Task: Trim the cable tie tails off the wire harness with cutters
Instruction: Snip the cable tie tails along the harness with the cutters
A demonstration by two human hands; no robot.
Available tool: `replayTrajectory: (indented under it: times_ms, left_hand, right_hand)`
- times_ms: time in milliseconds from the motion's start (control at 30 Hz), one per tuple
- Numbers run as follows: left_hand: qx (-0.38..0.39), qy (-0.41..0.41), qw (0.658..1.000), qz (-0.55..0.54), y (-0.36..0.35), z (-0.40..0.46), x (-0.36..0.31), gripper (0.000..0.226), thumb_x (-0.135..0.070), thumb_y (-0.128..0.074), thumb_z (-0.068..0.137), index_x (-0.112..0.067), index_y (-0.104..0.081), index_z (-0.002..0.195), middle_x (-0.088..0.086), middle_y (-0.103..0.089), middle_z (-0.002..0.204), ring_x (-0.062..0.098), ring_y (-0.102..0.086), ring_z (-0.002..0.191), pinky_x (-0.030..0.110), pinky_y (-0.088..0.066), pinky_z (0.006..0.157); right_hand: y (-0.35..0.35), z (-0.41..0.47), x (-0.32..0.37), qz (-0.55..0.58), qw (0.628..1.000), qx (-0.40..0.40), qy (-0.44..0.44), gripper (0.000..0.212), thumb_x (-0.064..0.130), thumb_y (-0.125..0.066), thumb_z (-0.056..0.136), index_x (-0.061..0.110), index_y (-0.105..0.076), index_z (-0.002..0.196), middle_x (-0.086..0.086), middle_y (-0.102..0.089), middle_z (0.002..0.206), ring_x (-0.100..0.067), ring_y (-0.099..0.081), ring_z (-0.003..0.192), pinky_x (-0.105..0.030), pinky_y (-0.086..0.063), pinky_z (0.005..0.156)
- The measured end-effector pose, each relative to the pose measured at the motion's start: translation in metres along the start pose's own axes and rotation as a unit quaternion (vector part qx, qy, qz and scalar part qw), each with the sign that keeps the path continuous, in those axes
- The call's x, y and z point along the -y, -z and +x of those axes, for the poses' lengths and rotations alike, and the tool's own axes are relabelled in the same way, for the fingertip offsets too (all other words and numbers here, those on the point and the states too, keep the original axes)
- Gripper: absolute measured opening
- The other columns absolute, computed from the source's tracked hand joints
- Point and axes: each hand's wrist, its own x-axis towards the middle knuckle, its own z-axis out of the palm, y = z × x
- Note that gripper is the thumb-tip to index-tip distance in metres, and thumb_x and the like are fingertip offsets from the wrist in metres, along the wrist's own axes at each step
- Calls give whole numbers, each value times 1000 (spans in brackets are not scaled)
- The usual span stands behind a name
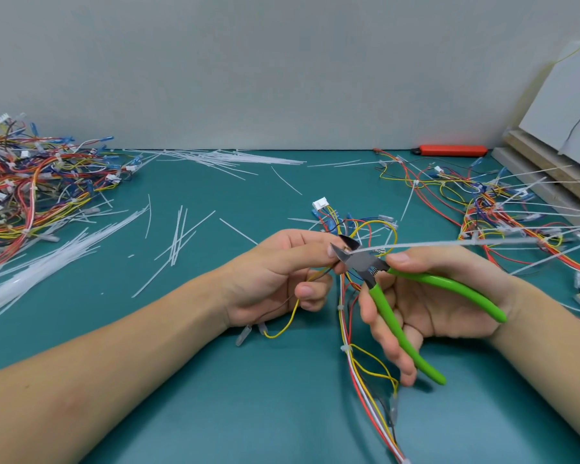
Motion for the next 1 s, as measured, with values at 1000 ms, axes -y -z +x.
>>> replayTrajectory:
  times_ms: [1000]
  left_hand:
    - [0,2,1000,-19,3,1,0,14,-19,-56,95,-16,-67,86,-8,-59,74,1,-40,43,20,-36,50]
  right_hand:
    - [4,0,-3,-7,1000,26,11,61,50,-45,106,-3,-54,135,-27,-66,119,-41,-67,108,-52,-53,95]
